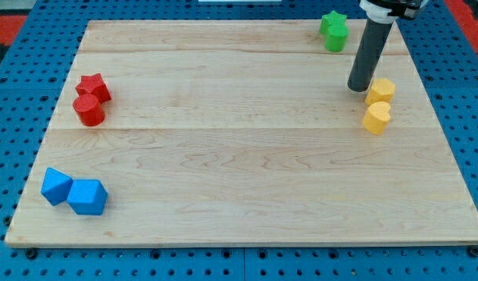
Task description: Separate the yellow hexagon from the yellow heart
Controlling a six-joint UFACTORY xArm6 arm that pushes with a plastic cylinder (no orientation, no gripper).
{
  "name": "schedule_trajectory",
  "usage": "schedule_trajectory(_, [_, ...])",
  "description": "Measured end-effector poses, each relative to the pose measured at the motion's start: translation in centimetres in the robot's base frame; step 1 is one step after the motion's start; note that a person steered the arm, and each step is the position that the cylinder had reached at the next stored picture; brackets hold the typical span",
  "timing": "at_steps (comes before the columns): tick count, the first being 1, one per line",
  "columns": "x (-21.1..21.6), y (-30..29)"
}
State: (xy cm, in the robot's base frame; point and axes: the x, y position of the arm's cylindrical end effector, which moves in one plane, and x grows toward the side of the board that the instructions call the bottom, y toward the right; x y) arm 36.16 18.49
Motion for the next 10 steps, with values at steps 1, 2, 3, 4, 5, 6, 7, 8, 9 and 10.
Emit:
schedule_trajectory(1, [-0.3, 0.0])
schedule_trajectory(2, [-0.6, 0.0])
schedule_trajectory(3, [-0.9, 0.0])
schedule_trajectory(4, [-1.0, 0.0])
schedule_trajectory(5, [-1.1, 0.0])
schedule_trajectory(6, [-1.4, 0.0])
schedule_trajectory(7, [-2.5, 0.7])
schedule_trajectory(8, [-3.5, 3.3])
schedule_trajectory(9, [-0.8, 6.7])
schedule_trajectory(10, [1.9, 6.7])
